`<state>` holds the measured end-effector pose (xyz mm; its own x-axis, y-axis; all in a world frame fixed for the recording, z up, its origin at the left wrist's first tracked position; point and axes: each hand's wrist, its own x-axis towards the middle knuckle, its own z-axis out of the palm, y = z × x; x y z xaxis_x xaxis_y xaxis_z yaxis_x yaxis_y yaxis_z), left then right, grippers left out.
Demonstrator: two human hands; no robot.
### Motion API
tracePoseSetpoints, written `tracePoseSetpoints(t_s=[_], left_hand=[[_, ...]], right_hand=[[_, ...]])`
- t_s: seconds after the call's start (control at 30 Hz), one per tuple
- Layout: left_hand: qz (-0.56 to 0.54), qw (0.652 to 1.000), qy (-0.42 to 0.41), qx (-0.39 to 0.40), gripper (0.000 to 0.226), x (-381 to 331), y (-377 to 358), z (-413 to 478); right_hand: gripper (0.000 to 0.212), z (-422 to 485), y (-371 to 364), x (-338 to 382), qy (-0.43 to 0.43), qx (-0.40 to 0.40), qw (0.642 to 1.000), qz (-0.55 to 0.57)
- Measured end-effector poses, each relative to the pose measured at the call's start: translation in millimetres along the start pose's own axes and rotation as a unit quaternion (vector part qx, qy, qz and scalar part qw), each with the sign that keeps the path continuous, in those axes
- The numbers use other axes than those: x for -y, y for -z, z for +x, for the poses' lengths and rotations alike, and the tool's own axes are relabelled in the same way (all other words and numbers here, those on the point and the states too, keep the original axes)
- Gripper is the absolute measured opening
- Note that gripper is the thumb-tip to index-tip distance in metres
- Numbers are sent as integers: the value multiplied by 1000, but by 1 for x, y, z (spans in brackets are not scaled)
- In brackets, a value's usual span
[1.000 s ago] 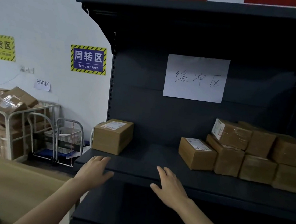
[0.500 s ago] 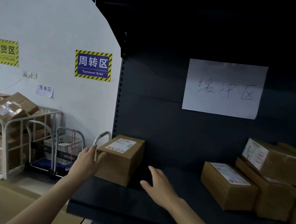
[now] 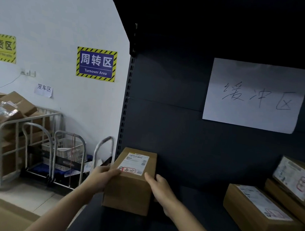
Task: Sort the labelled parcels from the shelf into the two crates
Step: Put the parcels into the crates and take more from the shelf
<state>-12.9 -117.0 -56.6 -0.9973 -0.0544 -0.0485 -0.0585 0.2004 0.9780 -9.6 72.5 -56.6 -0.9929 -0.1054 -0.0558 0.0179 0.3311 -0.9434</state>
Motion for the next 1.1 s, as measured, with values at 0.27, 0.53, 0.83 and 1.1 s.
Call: tracePoseSetpoints(t_s=[0.27,0.53,0.83,1.1], left_hand=[[-39,987,-147,49,43,18,-42,-27],[137,965,-222,-9,82,28,-119,-16],[189,960,-196,-56,106,20,-144,-26],[296,842,-411,-186,63,1,-192,-73]], right_hand=[[54,-34,37,-41,139,-36,988,-49],[80,-38,84,-72,95,-76,978,-167],[80,-53,127,-79,74,-87,967,-226],[63,-82,191,-72,163,-170,927,-291]])
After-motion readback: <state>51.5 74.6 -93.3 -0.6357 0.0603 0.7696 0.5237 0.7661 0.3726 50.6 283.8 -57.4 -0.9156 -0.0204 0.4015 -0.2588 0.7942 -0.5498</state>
